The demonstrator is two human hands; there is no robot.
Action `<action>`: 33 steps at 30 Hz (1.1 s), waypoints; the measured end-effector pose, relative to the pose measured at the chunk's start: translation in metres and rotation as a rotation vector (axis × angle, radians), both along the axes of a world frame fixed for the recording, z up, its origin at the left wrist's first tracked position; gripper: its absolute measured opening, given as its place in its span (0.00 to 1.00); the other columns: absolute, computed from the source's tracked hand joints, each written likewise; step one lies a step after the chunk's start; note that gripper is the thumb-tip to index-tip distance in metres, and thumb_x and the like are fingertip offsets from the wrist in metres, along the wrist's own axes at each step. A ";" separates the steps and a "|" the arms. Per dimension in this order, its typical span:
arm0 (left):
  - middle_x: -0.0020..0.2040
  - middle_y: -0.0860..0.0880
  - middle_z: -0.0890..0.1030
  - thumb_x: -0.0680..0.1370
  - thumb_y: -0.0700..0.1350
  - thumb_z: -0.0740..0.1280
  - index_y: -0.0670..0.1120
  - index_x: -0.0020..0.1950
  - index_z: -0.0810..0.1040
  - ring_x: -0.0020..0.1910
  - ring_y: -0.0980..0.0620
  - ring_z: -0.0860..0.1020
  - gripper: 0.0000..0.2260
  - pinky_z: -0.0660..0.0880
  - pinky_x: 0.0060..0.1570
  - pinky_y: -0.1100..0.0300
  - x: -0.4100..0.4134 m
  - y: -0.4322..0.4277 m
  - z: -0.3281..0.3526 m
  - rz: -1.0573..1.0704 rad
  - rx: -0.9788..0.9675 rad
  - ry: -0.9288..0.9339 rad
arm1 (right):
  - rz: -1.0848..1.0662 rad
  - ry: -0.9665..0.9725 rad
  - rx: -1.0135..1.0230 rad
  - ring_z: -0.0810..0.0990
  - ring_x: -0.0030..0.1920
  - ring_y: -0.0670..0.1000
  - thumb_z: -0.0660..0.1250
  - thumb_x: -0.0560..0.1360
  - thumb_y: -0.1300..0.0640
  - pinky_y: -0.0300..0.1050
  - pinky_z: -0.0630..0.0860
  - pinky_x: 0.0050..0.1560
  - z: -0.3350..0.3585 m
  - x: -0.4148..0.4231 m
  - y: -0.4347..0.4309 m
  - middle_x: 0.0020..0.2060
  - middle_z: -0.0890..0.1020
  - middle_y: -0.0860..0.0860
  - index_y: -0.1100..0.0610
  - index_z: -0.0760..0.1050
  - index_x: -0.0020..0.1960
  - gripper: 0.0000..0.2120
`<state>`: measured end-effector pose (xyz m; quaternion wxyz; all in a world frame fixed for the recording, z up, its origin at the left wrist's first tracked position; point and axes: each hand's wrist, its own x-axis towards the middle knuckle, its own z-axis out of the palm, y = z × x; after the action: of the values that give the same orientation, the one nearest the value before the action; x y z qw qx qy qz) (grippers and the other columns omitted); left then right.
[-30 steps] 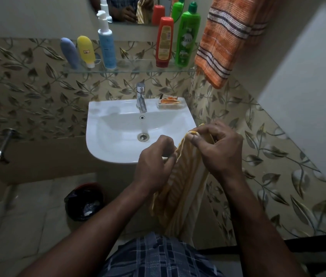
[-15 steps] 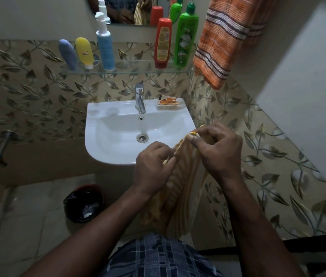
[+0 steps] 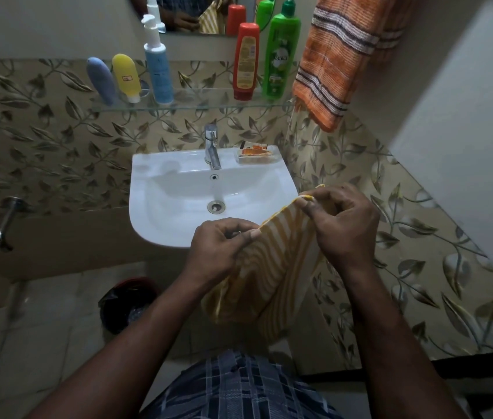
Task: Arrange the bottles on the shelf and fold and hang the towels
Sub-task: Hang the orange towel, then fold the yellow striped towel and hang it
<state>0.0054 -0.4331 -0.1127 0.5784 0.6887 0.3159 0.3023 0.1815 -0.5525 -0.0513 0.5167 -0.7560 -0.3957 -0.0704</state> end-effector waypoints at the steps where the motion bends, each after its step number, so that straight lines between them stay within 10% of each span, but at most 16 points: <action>1: 0.45 0.52 0.89 0.77 0.44 0.78 0.49 0.48 0.90 0.47 0.51 0.87 0.02 0.84 0.53 0.44 0.000 0.000 0.002 -0.012 0.006 0.015 | -0.002 0.000 0.002 0.83 0.45 0.44 0.81 0.70 0.55 0.39 0.78 0.46 0.001 0.001 0.000 0.42 0.84 0.45 0.52 0.88 0.46 0.06; 6: 0.43 0.54 0.88 0.77 0.48 0.77 0.50 0.47 0.90 0.41 0.56 0.86 0.03 0.80 0.42 0.53 0.003 0.000 0.003 -0.062 0.043 0.085 | 0.024 -0.001 0.003 0.83 0.45 0.45 0.81 0.70 0.56 0.40 0.78 0.46 0.003 -0.002 0.001 0.42 0.84 0.46 0.53 0.87 0.46 0.06; 11: 0.51 0.57 0.86 0.74 0.56 0.78 0.55 0.49 0.87 0.56 0.55 0.83 0.08 0.81 0.53 0.56 0.008 -0.008 0.006 -0.072 0.255 0.063 | 0.029 0.008 0.016 0.83 0.44 0.45 0.80 0.70 0.56 0.44 0.80 0.46 0.008 -0.009 0.004 0.41 0.84 0.45 0.54 0.87 0.45 0.05; 17: 0.49 0.55 0.86 0.74 0.54 0.76 0.50 0.50 0.87 0.50 0.53 0.82 0.09 0.80 0.50 0.51 0.021 -0.015 0.009 0.031 0.615 0.130 | 0.041 0.006 0.008 0.83 0.44 0.44 0.80 0.70 0.56 0.45 0.80 0.47 0.011 -0.015 0.007 0.41 0.85 0.45 0.53 0.88 0.44 0.04; 33: 0.37 0.55 0.83 0.75 0.45 0.74 0.49 0.40 0.79 0.37 0.57 0.81 0.06 0.81 0.39 0.52 0.015 -0.019 0.015 0.251 0.250 0.158 | 0.009 -0.020 -0.018 0.81 0.43 0.39 0.81 0.70 0.55 0.31 0.73 0.46 0.009 -0.007 -0.004 0.39 0.81 0.39 0.51 0.87 0.45 0.05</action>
<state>0.0204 -0.4521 -0.0976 0.4193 0.7320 0.4037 0.3541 0.1746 -0.5563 -0.0422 0.5063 -0.7580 -0.4049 -0.0718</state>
